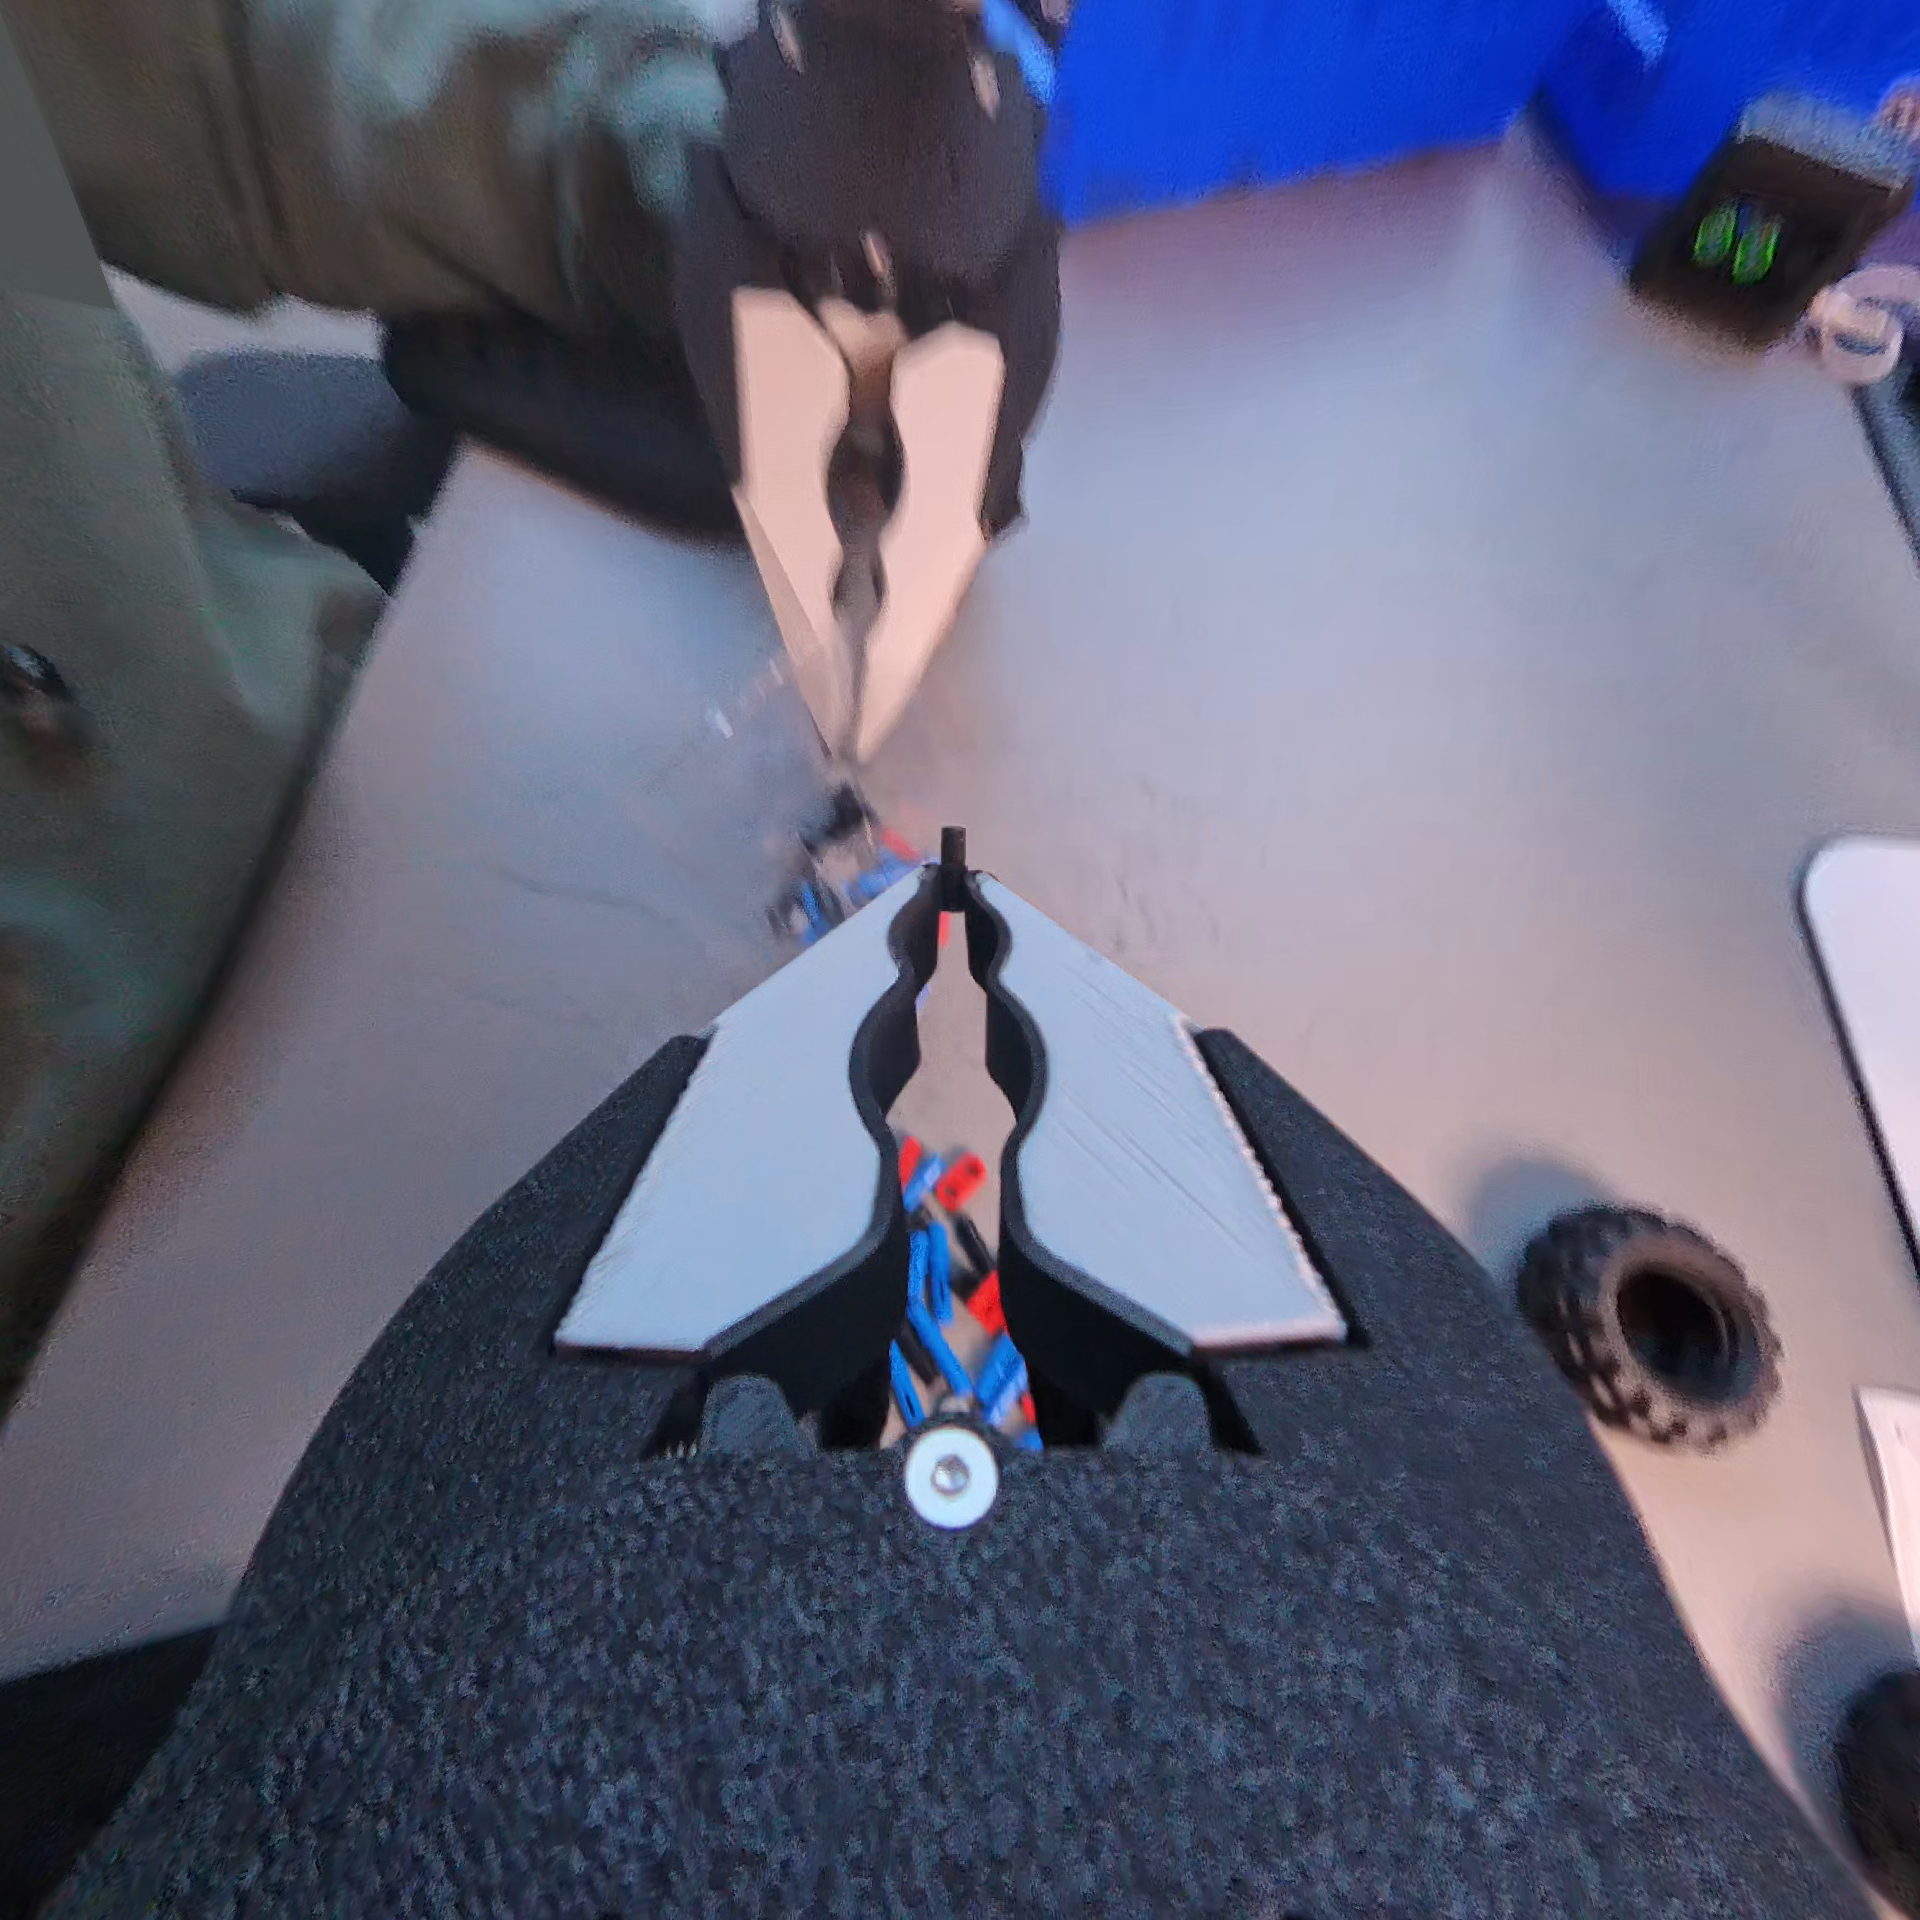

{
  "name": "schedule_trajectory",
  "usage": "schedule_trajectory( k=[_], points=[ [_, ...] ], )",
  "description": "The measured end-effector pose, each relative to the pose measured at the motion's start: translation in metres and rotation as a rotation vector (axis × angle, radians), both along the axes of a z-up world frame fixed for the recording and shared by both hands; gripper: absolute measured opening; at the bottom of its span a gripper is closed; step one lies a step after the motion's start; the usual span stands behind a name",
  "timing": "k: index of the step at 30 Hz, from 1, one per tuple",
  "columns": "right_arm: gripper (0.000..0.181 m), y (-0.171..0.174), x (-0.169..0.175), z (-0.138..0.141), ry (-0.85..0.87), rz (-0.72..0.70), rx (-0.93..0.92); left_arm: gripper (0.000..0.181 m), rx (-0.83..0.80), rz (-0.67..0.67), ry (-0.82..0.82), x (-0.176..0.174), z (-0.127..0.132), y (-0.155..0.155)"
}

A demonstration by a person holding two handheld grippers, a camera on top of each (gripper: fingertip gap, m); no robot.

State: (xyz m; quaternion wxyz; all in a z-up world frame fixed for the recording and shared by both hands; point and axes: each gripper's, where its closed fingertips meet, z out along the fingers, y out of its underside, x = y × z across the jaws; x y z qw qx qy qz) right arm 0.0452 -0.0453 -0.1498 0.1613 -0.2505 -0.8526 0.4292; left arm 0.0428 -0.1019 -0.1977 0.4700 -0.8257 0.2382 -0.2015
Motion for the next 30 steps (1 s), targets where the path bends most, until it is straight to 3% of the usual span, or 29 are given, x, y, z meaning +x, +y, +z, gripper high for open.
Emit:
schedule_trajectory(
  k=[2,4,7,9,12,16,30],
  points=[
    [0.004,-0.021,0.002,0.017,0.027,0.039,-0.049,0.0,-0.001,0.001,-0.001,0.0,0.0,0.0],
    [0.013,-0.032,0.001,0.017,0.045,0.052,-0.031,0.0,0.0,0.0,0.002,0.0,0.0,0.0],
    [0.017,-0.022,-0.004,0.014,0.063,0.002,-0.033,0.0,0.001,-0.002,0.005,0.0,0.0,-0.001],
    [0.014,-0.001,-0.004,0.003,0.01,-0.061,-0.033,0.0,0.0,-0.003,0.005,0.0,0.0,-0.001],
    [0.013,0.032,0.007,-0.04,-0.114,-0.15,0.114,0.0,0.0,-0.004,0.003,0.0,0.0,-0.001],
    [0.017,0.039,0.021,-0.079,-0.221,-0.194,0.179,0.0,-0.001,-0.003,0.001,0.0,0.0,0.0],
    [0.013,0.046,0.018,-0.087,-0.285,-0.277,0.173,0.0,0.0,-0.003,0.007,0.001,0.0,-0.001]
  ],
)
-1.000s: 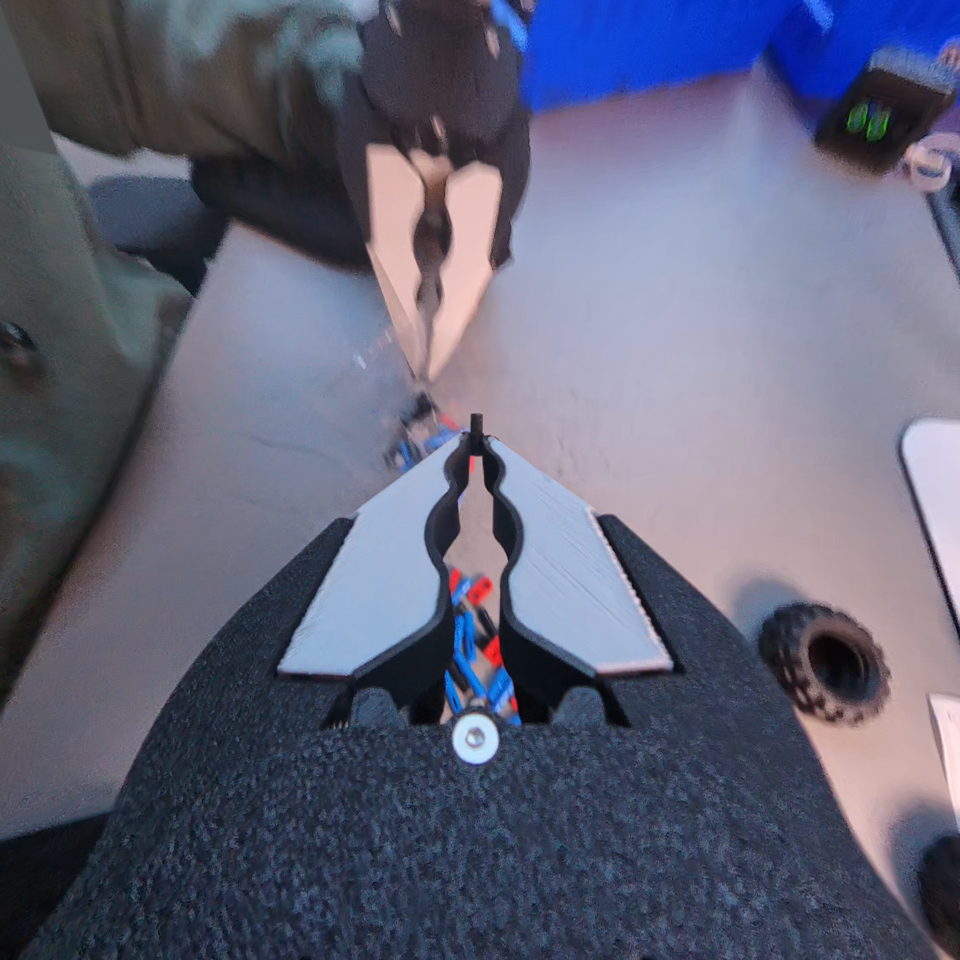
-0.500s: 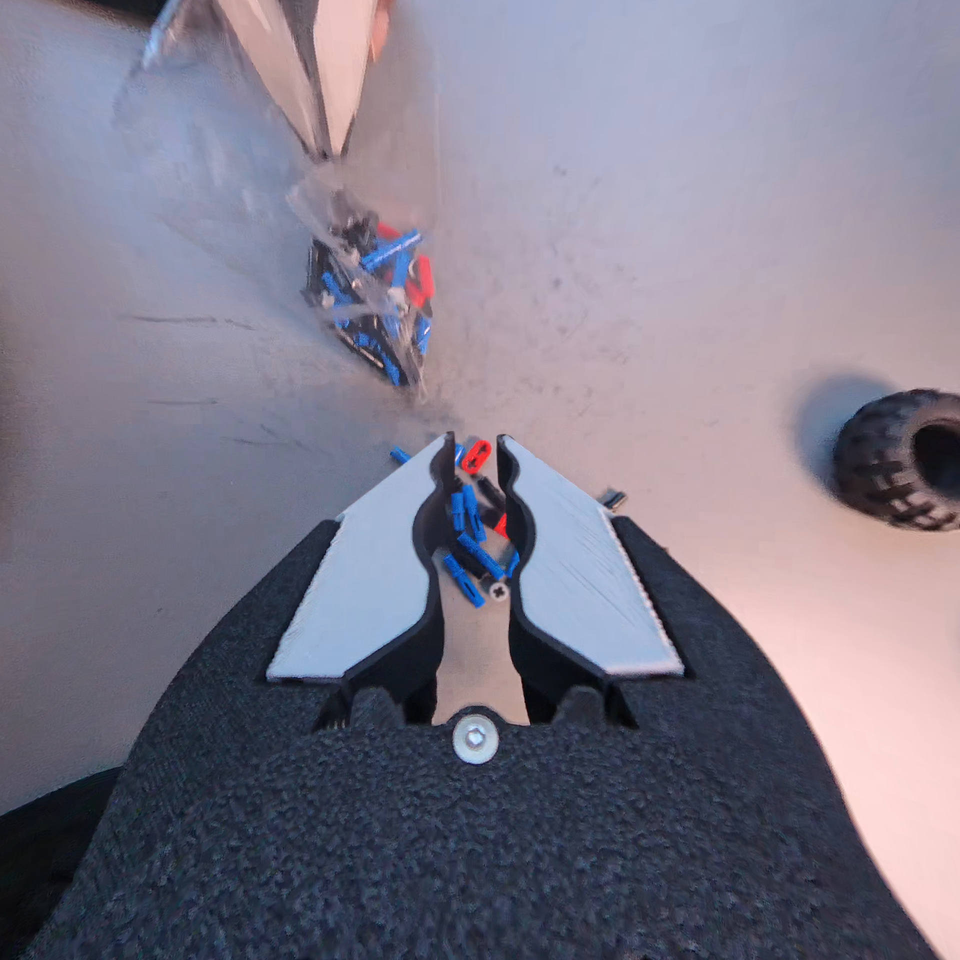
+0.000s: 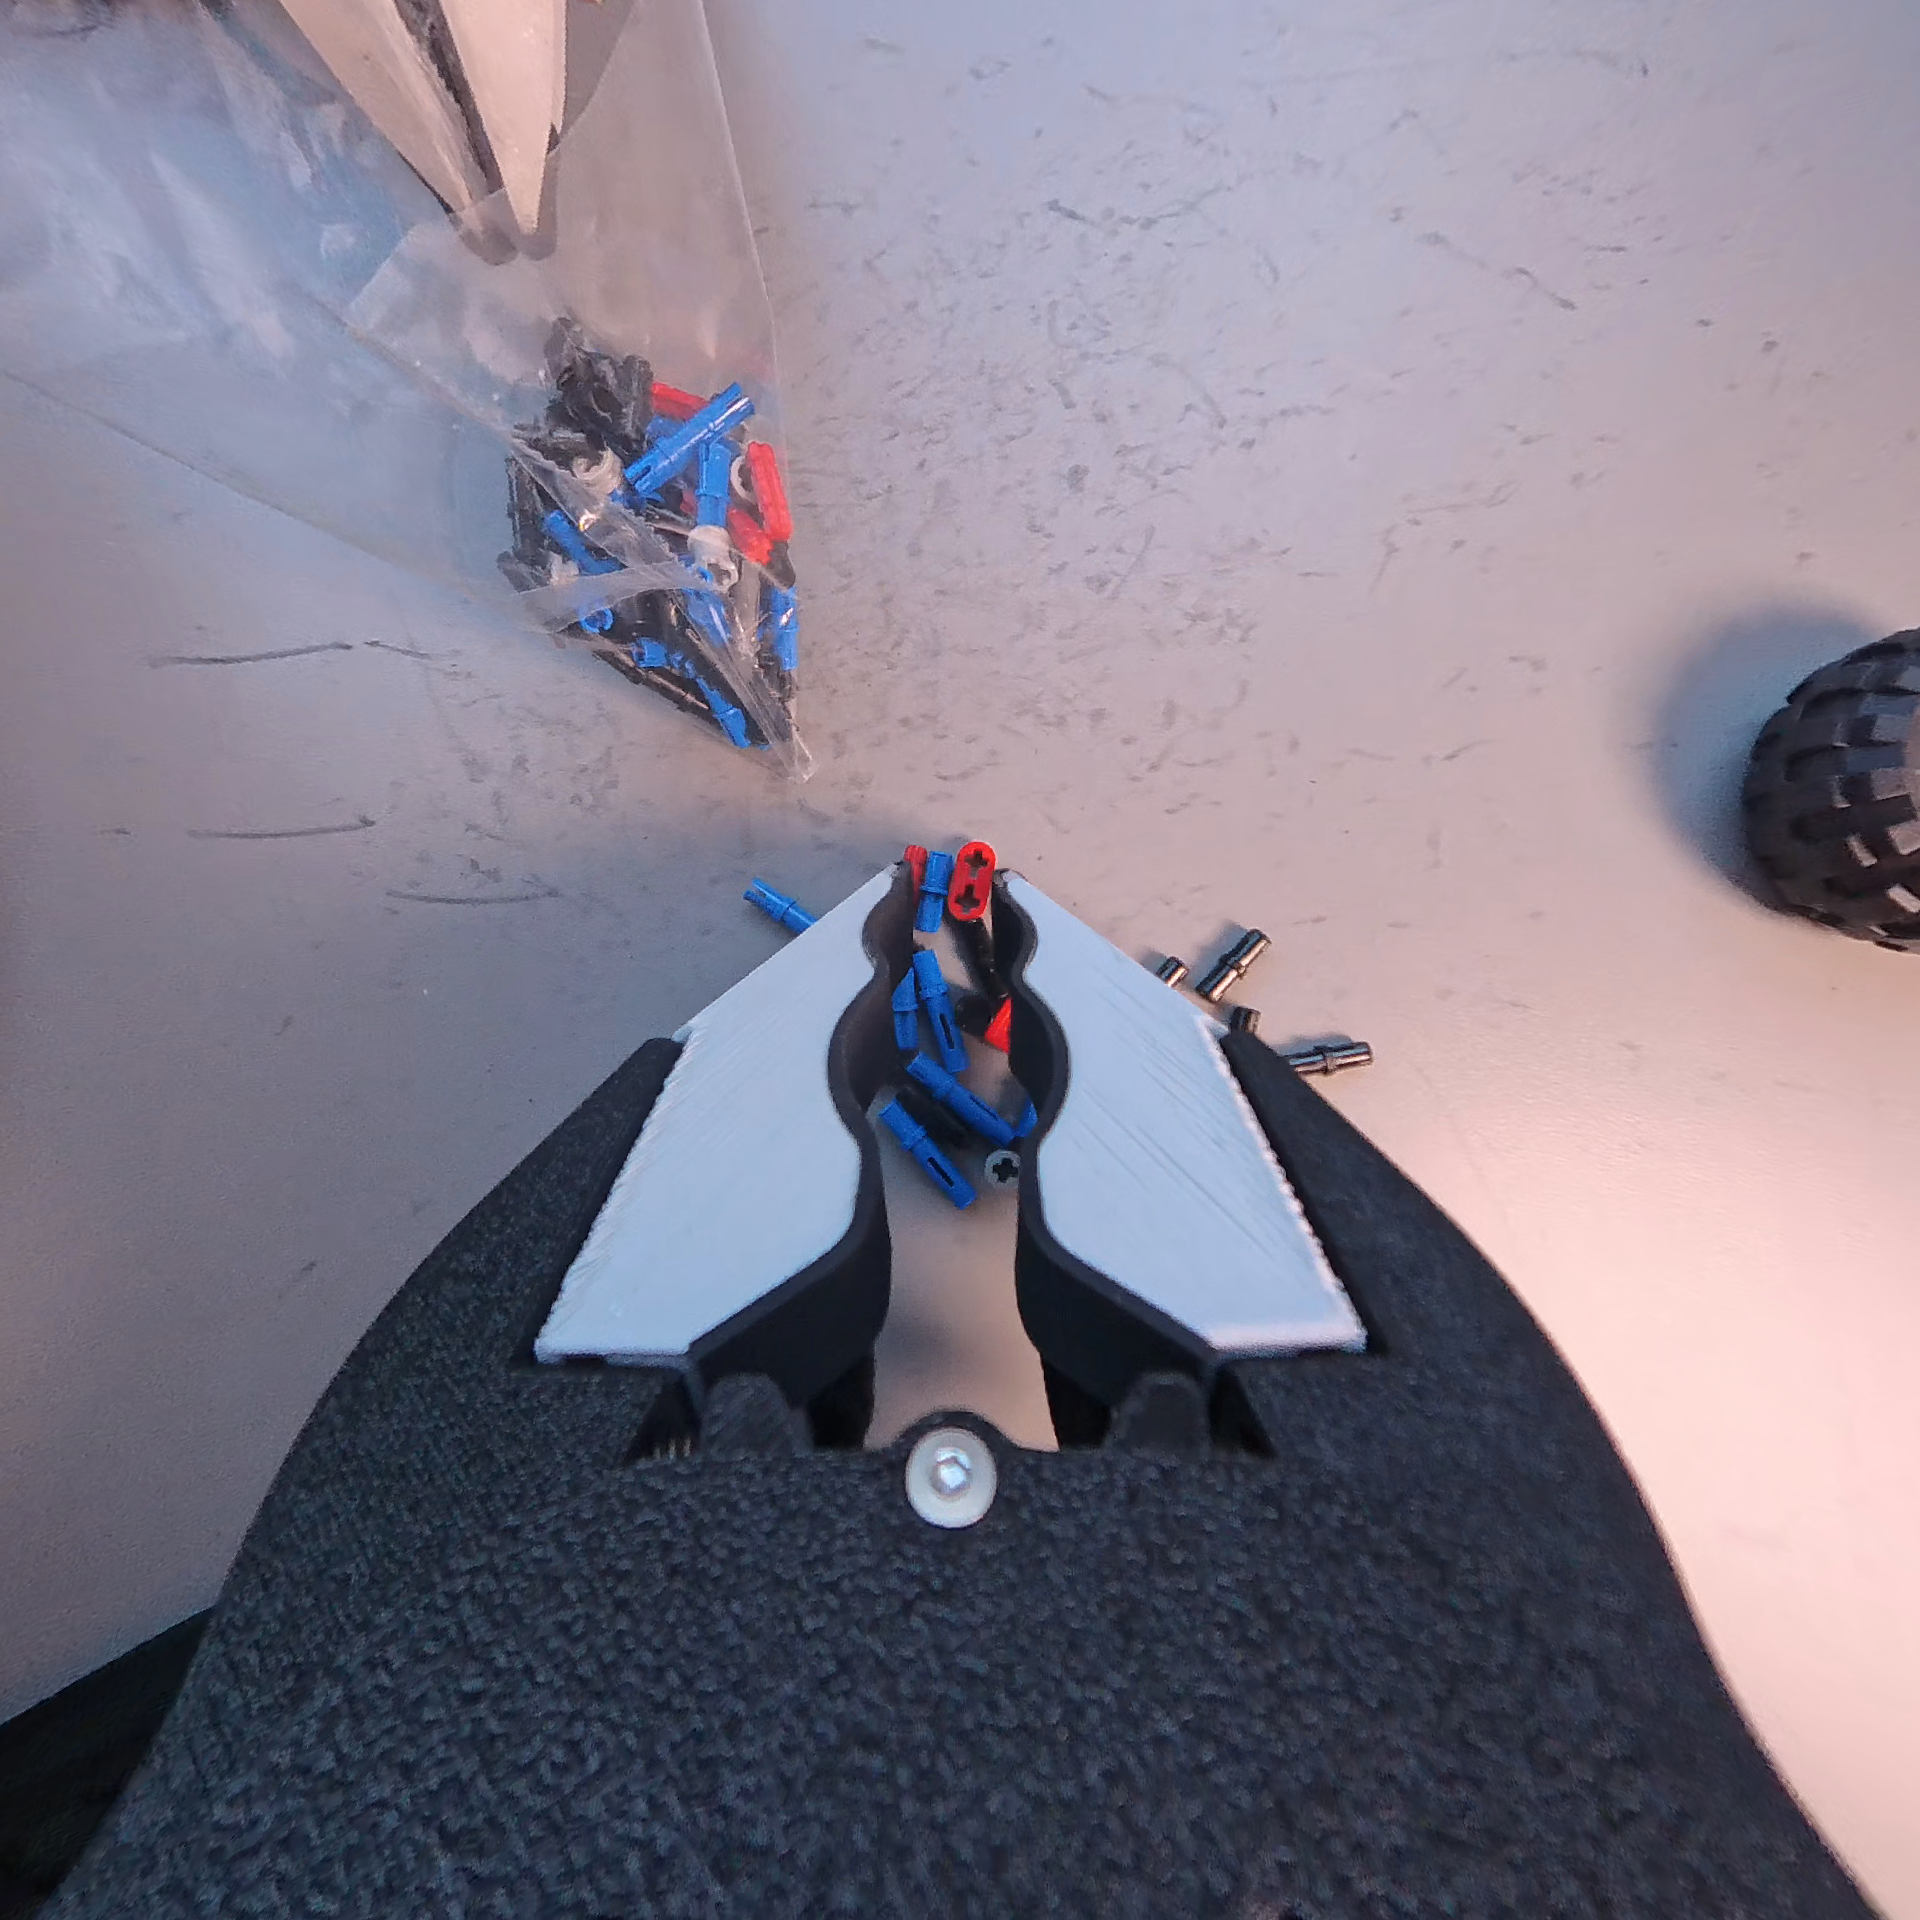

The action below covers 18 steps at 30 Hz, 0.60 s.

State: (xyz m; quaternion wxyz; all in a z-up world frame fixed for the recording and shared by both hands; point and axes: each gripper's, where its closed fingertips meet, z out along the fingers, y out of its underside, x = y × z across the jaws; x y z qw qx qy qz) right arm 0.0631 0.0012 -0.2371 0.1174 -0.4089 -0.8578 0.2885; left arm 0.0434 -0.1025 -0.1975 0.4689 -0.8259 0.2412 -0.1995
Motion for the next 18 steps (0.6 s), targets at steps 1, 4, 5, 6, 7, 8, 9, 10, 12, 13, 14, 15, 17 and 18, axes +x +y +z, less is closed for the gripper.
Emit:
schedule_trajectory(
  k=[1,4,5,6,7,8,9,10,12,13,14,15,17,18],
  points=[
    [0.014,-0.0002,0.0009,-0.0003,-0.008,-0.005,-0.007,0.0,0.0,-0.001,-0.001,0.0,-0.0001,0.0],
    [0.019,-0.0031,0.0069,-0.0024,-0.03,0.021,-0.018,0.0,-0.001,-0.002,-0.002,0.0001,0.0,-0.0001],
    [0.019,-0.0033,0.0077,-0.0028,-0.027,0.029,-0.01,0.0,0.0,-0.002,-0.001,0.0001,0.0,-0.0002],
    [0.02,-0.0034,0.0077,-0.0028,-0.026,0.03,-0.005,0.0,0.0,-0.002,-0.001,0.0002,0.0,-0.0001],
    [0.018,-0.003,0.0069,-0.0029,-0.023,0.029,0.002,0.0,-0.001,-0.002,-0.002,0.0001,0.0,-0.0001],
    [0.015,-0.002,0.0055,-0.003,-0.016,0.027,0.013,0.0,-0.001,-0.001,-0.002,0.0001,0.0,-0.0001],
    [0.015,-0.0021,0.0049,-0.003,-0.012,0.029,0.017,0.0,-0.001,-0.001,-0.002,0.0001,0.0,-0.0001],
    [0.015,-0.0023,0.0044,-0.003,-0.007,0.034,0.021,0.0,-0.001,0.0,-0.002,0.0,0.0,0.0],
    [0.011,-0.0009,0.0025,-0.0033,0.019,0.044,0.043,0.0,0.0,0.0,-0.001,0.0,-0.0001,0.0],
    [0.011,-0.0011,0.0025,-0.0033,0.032,0.054,0.049,0.0,0.0,0.0,-0.001,0.0,-0.0001,0.0],
    [0.011,-0.0011,0.0026,-0.0032,0.044,0.063,0.054,0.0,0.0,0.0,-0.001,0.0,0.0,0.0],
    [0.011,-0.0013,0.0025,-0.0031,0.053,0.066,0.056,0.0,-0.001,0.001,-0.002,-0.0001,0.0,0.0],
    [0.011,-0.0013,0.0025,-0.0029,0.066,0.067,0.057,0.0,0.0,0.0,-0.002,0.0,-0.0001,0.0],
    [0.011,-0.0012,0.0026,-0.0028,0.068,0.065,0.055,0.0,-0.001,0.0,-0.002,-0.0001,-0.0001,-0.0001]
  ],
)
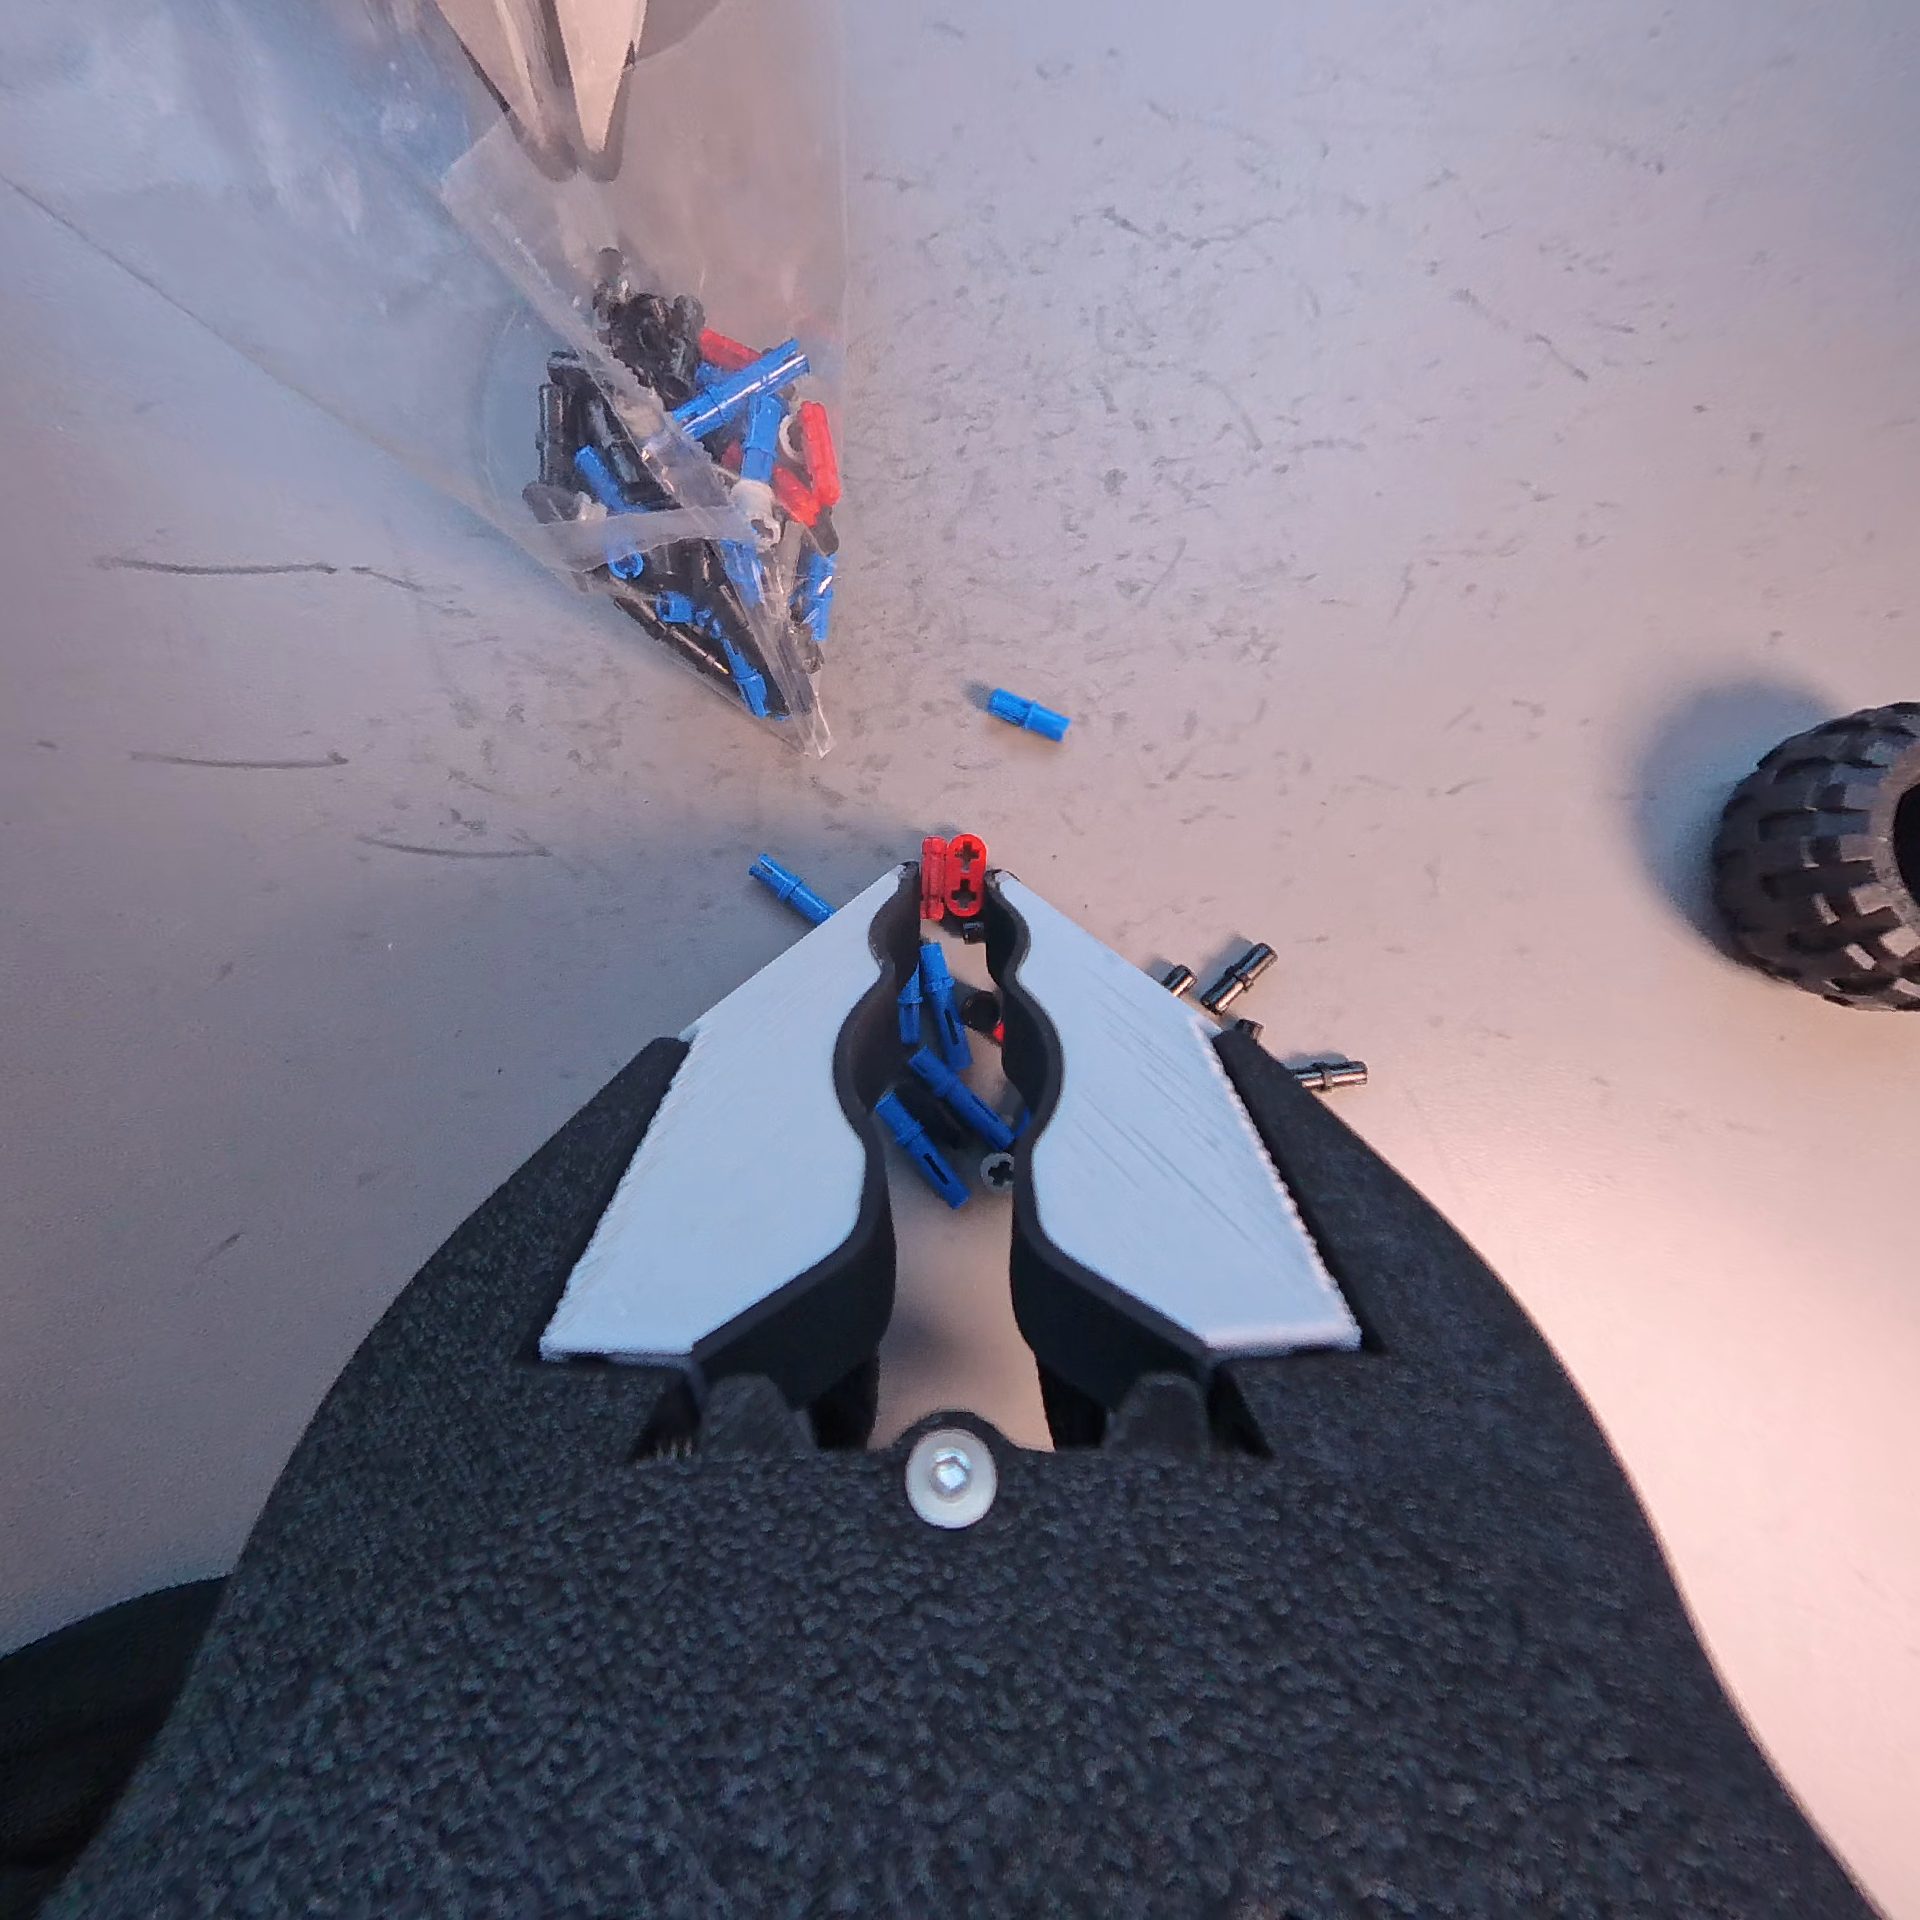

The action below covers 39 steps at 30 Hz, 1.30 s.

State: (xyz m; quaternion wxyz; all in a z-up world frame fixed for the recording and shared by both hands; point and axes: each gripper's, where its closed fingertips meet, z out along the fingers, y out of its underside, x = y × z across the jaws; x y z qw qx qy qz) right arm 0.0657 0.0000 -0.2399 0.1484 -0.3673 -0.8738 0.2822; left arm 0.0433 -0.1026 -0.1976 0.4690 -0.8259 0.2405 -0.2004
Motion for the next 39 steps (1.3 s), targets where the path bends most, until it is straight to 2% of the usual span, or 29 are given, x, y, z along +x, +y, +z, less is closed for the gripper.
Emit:
schedule_trajectory(
  k=[9,19,24,30,33,35,37,39],
  points=[
    [0.01,-0.003,0.001,0.003,0.017,0.008,-0.012,0.0,-0.001,0.0,-0.002,0.0,0.0,0.0],
    [0.01,-0.006,0.002,0.019,0.046,0.004,-0.071,0.0,-0.001,0.001,-0.001,0.0,0.0,0.0],
    [0.01,-0.016,0.0,0.042,0.086,0.028,-0.132,0.0,-0.001,0.0,-0.003,0.0,0.0,0.0],
    [0.01,-0.065,-0.011,0.105,0.193,0.167,-0.259,0.0,-0.001,0.002,-0.001,0.0,-0.001,0.0],
    [0.017,-0.08,-0.021,0.098,0.202,0.212,-0.184,0.0,-0.002,0.002,0.0,0.0,-0.001,0.0],
    [0.019,-0.08,-0.024,0.1,0.203,0.207,-0.22,0.0,-0.001,0.002,0.002,0.0,0.0,0.0],
    [0.019,-0.071,-0.026,0.114,0.229,0.174,-0.309,0.0,-0.001,0.0,0.003,0.0,0.0,-0.001],
    [0.018,-0.049,-0.029,0.109,0.225,0.11,-0.302,0.0,-0.003,-0.004,0.0,0.0,0.0,-0.001]
  ],
)
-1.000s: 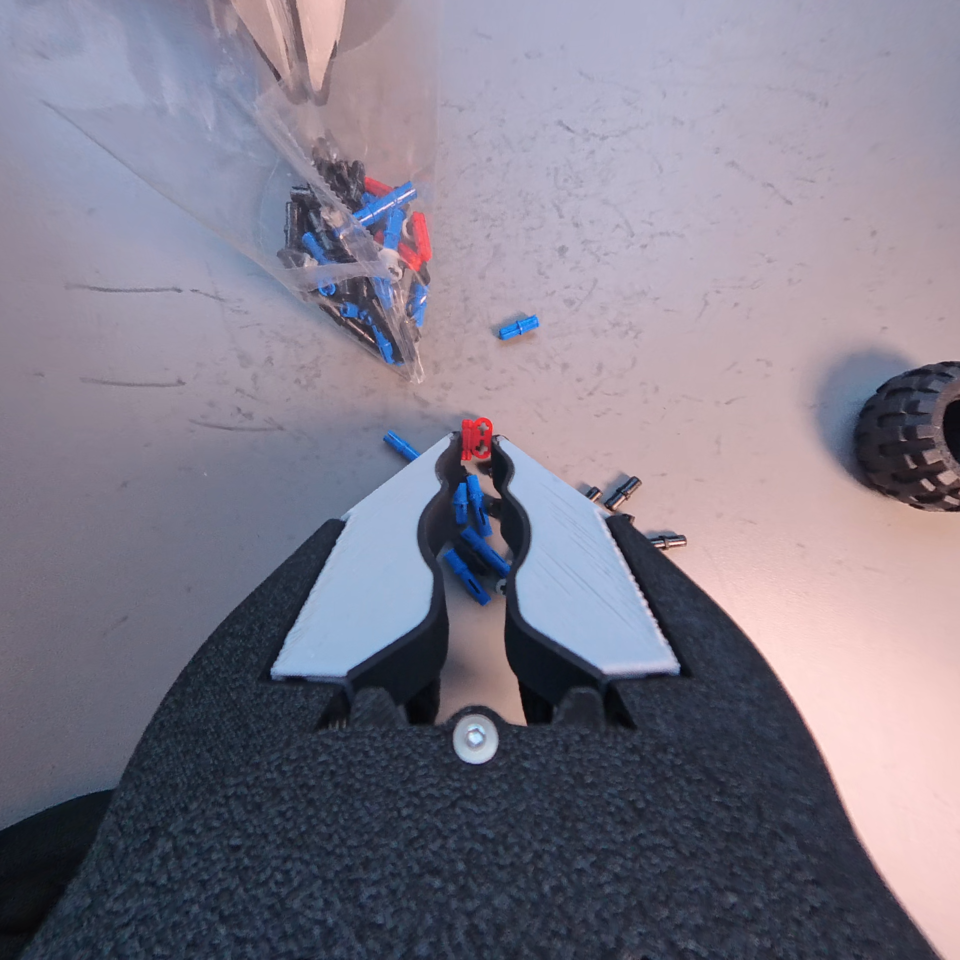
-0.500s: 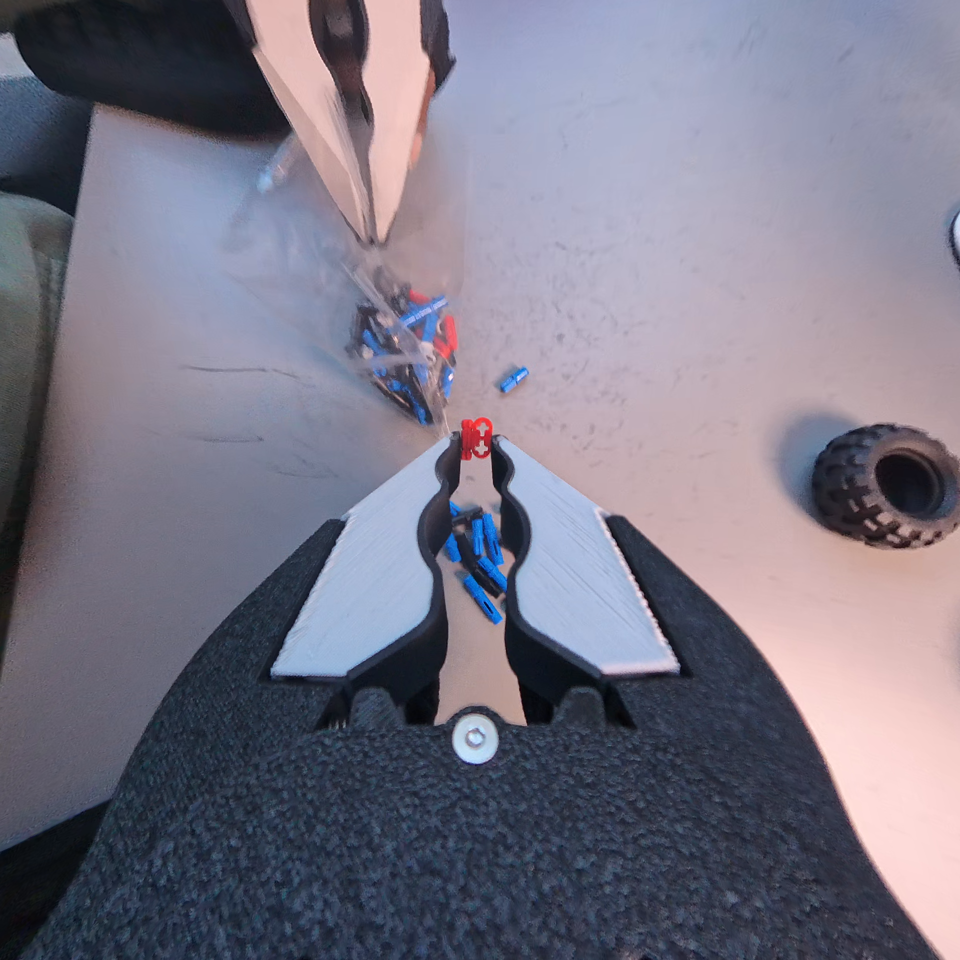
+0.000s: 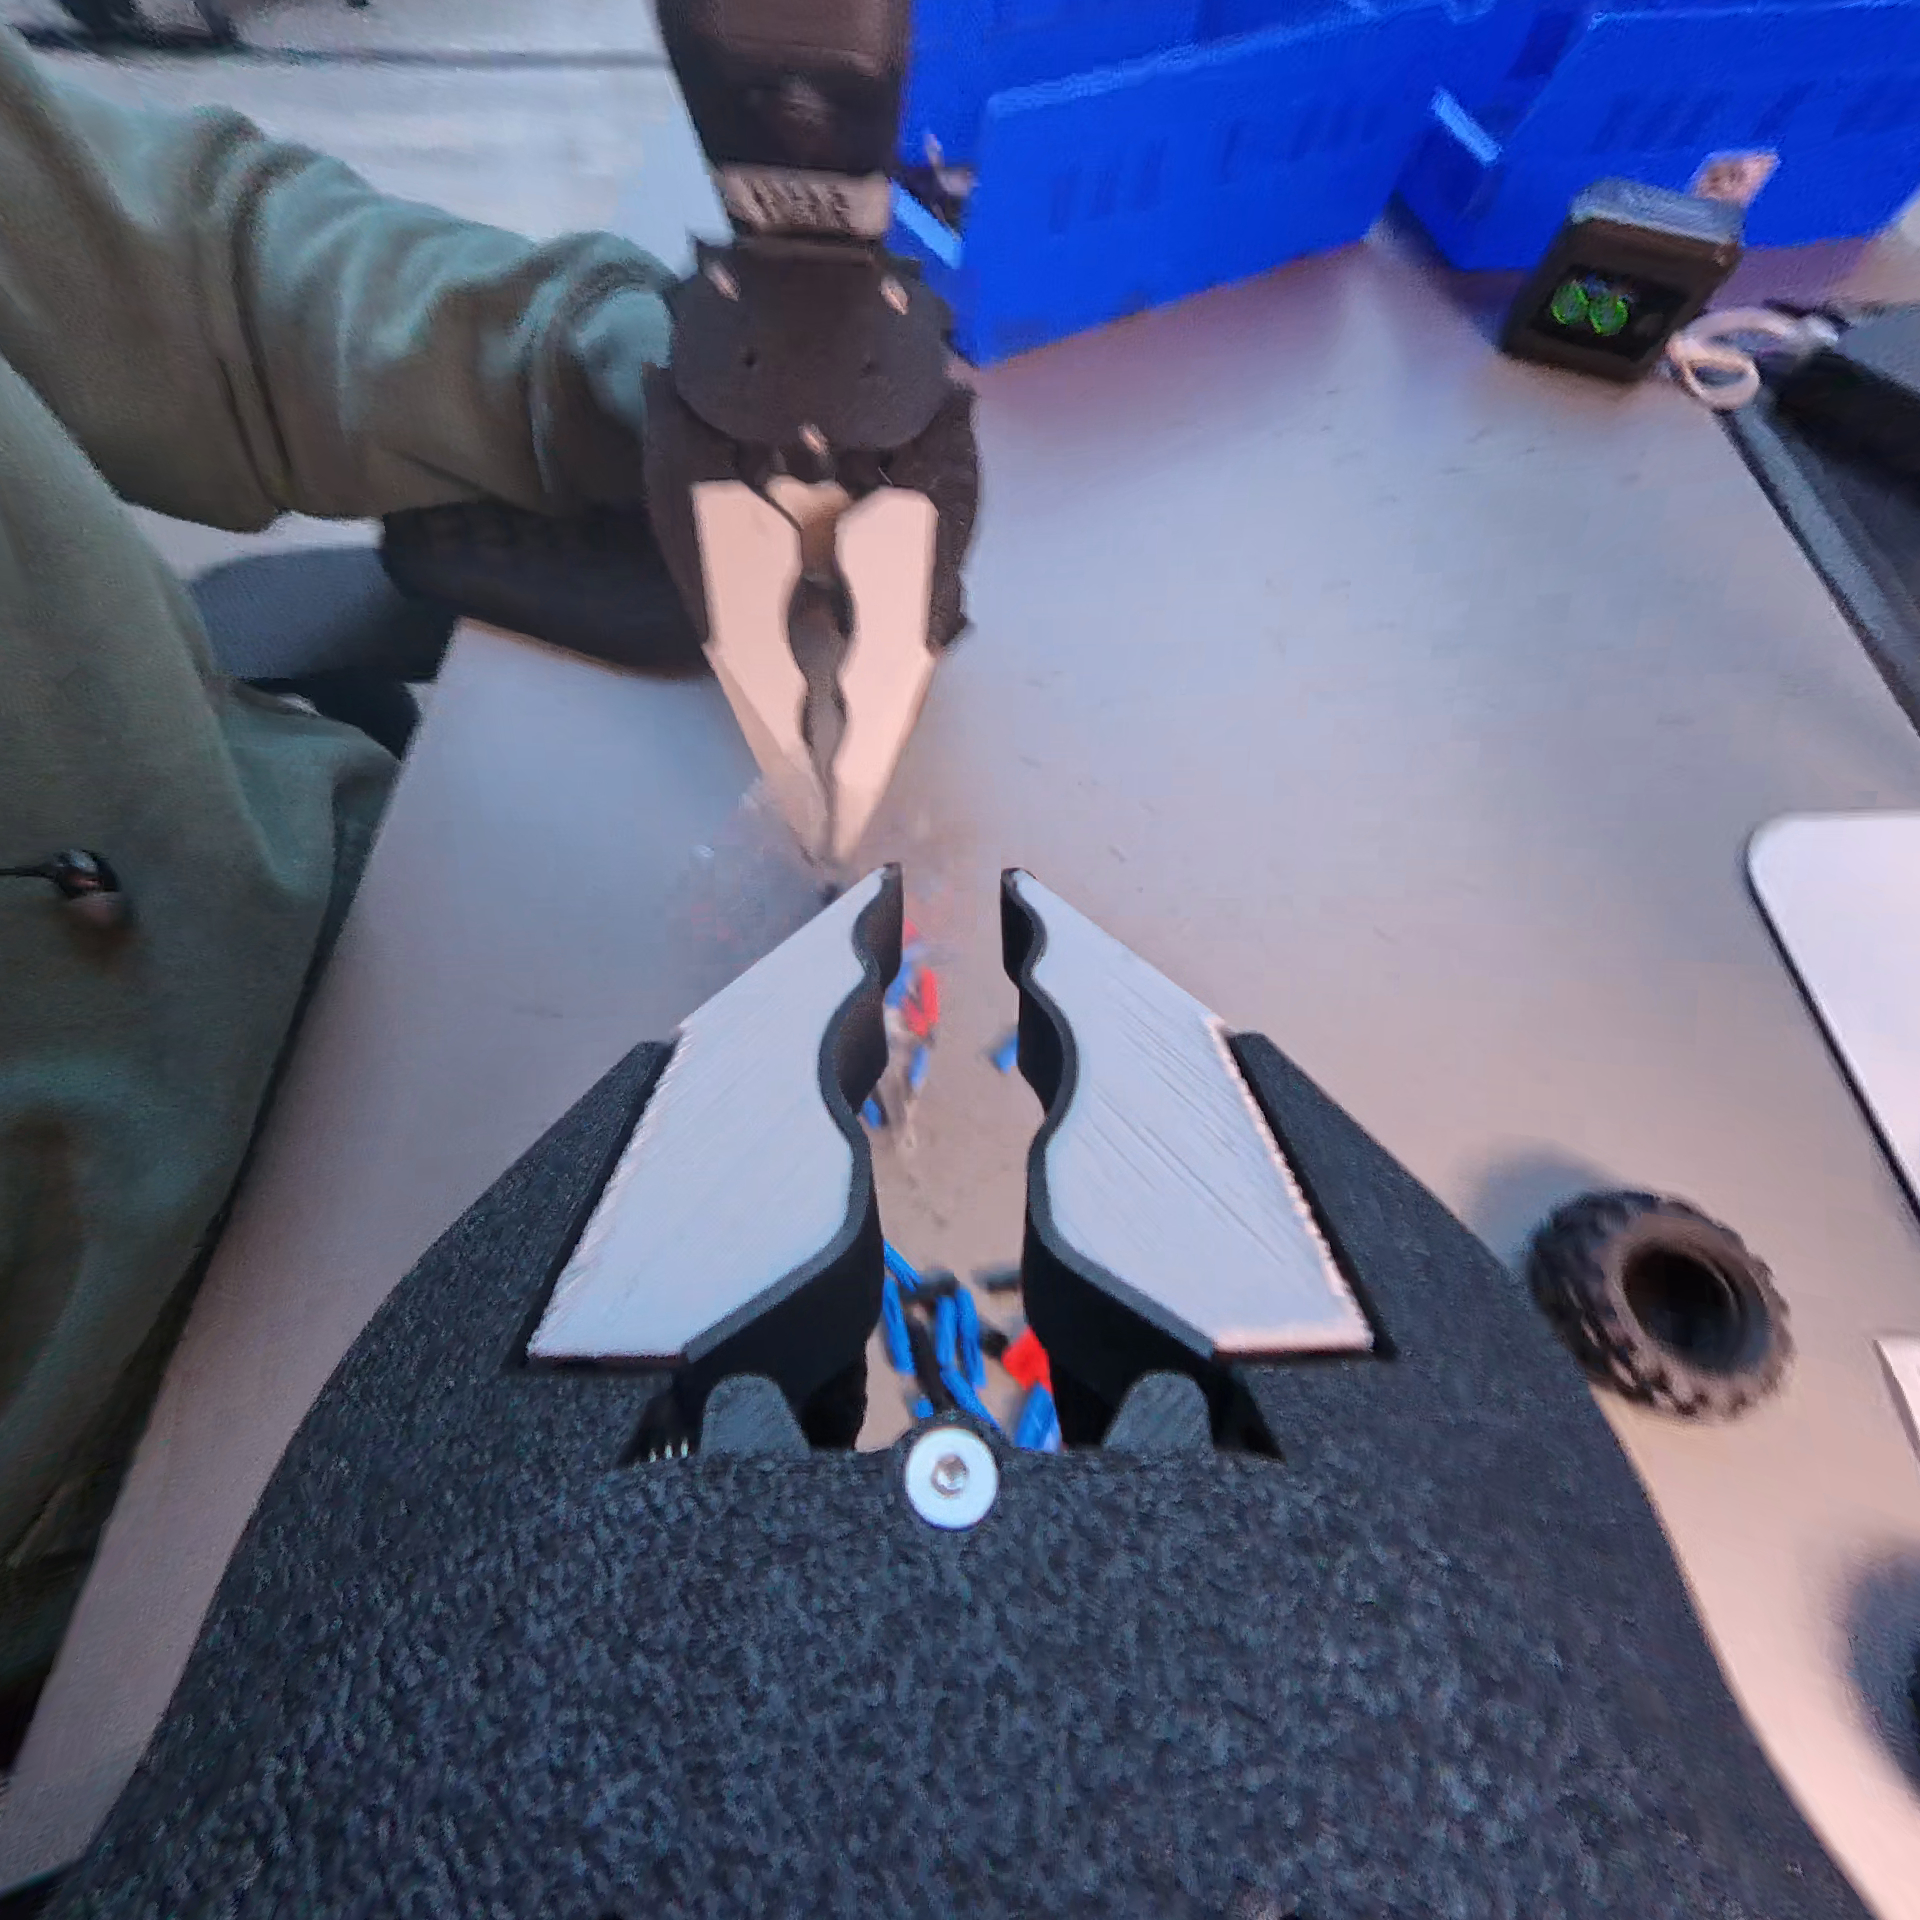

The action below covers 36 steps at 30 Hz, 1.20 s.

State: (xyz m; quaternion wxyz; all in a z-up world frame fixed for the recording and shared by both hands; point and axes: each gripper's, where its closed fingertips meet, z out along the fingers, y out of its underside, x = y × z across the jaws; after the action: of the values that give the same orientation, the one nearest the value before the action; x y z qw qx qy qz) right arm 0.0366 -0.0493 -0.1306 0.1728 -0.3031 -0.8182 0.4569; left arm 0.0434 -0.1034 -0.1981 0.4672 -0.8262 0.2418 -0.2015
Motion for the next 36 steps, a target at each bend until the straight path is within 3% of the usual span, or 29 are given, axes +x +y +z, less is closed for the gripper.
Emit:
schedule_trajectory(
  k=[2,5,11,12,15,17,20,22,25,28,33,36],
  points=[
    [0.017,0.025,-0.005,-0.031,-0.062,-0.077,0.114,0.0,-0.002,-0.006,-0.003,0.0,0.0,0.0],
    [0.018,0.023,-0.005,-0.076,-0.166,-0.091,0.191,0.0,-0.006,-0.037,-0.001,0.004,0.0,-0.004],
    [0.015,0.008,-0.018,-0.111,-0.234,-0.097,0.307,0.0,-0.01,-0.051,-0.004,0.006,-0.001,-0.006],
    [0.004,0.007,-0.019,-0.109,-0.225,-0.092,0.308,0.0,-0.009,-0.05,-0.003,0.006,-0.001,-0.006],
    [0.003,0.013,-0.017,-0.097,-0.208,-0.083,0.298,0.0,-0.008,-0.044,0.0,0.005,0.0,-0.006],
    [0.003,0.01,-0.018,-0.064,-0.16,-0.087,0.175,0.0,-0.007,-0.033,0.0,0.004,-0.001,-0.004],
    [0.003,-0.012,-0.005,-0.004,-0.049,0.013,-0.002,0.0,-0.004,-0.018,0.002,0.001,0.0,-0.003],
    [0.004,-0.027,0.008,0.011,-0.035,0.079,-0.019,0.0,-0.003,-0.015,0.003,0.001,0.0,-0.002],
    [0.023,-0.031,0.01,0.003,-0.021,0.08,0.044,0.0,-0.002,-0.015,0.01,0.001,-0.001,-0.002],
    [0.02,-0.008,0.007,0.001,-0.014,0.007,0.005,0.0,-0.001,-0.015,0.014,0.001,-0.001,-0.003],
    [0.02,0.06,0.021,-0.081,-0.216,-0.14,0.26,0.0,-0.002,-0.018,0.008,0.002,-0.001,-0.003],
    [0.019,0.063,0.029,-0.101,-0.281,-0.202,0.239,0.0,-0.002,-0.016,0.007,0.002,-0.001,-0.002]
  ],
)
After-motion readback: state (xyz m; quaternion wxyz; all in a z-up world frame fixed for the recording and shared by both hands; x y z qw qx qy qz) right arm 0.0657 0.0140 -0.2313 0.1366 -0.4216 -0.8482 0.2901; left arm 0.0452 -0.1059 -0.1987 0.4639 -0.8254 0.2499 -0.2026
